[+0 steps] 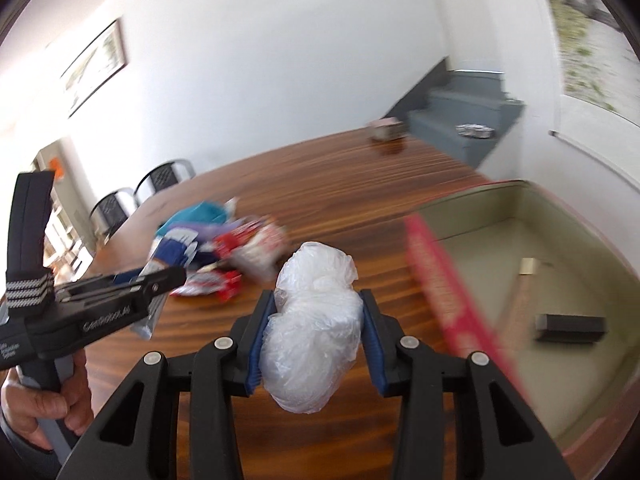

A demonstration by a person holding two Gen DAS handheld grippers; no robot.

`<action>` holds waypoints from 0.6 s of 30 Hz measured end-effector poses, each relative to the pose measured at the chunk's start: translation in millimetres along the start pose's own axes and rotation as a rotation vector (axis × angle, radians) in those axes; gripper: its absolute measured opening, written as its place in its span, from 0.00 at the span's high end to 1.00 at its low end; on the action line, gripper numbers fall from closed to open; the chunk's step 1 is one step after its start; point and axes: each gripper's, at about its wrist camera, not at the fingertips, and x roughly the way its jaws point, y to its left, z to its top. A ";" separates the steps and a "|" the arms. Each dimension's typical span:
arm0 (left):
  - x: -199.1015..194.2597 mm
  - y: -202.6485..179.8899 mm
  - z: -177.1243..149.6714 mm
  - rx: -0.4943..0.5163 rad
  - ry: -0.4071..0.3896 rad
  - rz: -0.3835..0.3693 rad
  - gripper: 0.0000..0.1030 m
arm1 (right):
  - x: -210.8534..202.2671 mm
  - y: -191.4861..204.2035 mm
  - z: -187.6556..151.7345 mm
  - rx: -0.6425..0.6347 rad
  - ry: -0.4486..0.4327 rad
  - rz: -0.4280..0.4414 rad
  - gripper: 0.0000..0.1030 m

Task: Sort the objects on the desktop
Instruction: 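Carry the medicine boxes and cotton bag to the pink box and release both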

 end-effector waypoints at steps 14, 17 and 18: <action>12.8 -139.4 41.9 0.202 -0.015 -0.250 0.66 | -50.2 -98.8 8.4 0.154 -0.103 -0.238 0.56; 16.9 -160.4 49.2 0.229 -0.024 -0.284 0.66 | -52.8 -106.3 6.0 0.164 -0.099 -0.254 0.56; 18.2 -164.5 50.4 0.234 -0.026 -0.292 0.66 | -52.6 -107.6 5.8 0.165 -0.098 -0.259 0.56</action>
